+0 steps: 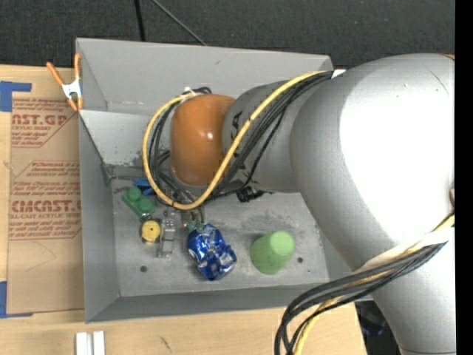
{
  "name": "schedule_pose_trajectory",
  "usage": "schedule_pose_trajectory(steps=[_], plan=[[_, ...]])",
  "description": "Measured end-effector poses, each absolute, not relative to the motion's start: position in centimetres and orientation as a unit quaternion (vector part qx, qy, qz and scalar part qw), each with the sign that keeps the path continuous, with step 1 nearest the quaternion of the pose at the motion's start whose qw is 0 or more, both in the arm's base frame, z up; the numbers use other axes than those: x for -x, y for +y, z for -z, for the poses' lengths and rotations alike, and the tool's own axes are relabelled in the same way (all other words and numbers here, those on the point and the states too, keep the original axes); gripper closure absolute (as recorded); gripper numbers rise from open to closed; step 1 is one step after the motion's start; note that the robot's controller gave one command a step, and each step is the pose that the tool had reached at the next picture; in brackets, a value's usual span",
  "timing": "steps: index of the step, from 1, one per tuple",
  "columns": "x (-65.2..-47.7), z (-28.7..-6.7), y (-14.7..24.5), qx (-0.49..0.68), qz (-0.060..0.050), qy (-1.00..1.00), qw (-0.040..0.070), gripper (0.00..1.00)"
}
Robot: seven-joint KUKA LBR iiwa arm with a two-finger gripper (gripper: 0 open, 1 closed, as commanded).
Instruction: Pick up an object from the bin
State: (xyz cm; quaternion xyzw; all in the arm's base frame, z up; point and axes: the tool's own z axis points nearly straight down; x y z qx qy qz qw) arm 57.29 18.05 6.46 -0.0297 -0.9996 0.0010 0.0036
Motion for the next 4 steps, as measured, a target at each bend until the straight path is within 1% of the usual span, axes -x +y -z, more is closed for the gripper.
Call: schedule_pose_trajectory(steps=[1,2,3,4], plan=[[-54.6,-7.0,20.3,-0.170,0.001,-0.985,0.000,0.00],[-55.6,-7.8,12.1,-0.142,-0.002,-0.990,0.000,0.00],[-52.5,-7.1,6.6,-0.191,0.000,-0.982,0.002,0.00],[-52.8,-7.3,6.9,-0.192,0.001,-0.981,-0.003,1.00]])
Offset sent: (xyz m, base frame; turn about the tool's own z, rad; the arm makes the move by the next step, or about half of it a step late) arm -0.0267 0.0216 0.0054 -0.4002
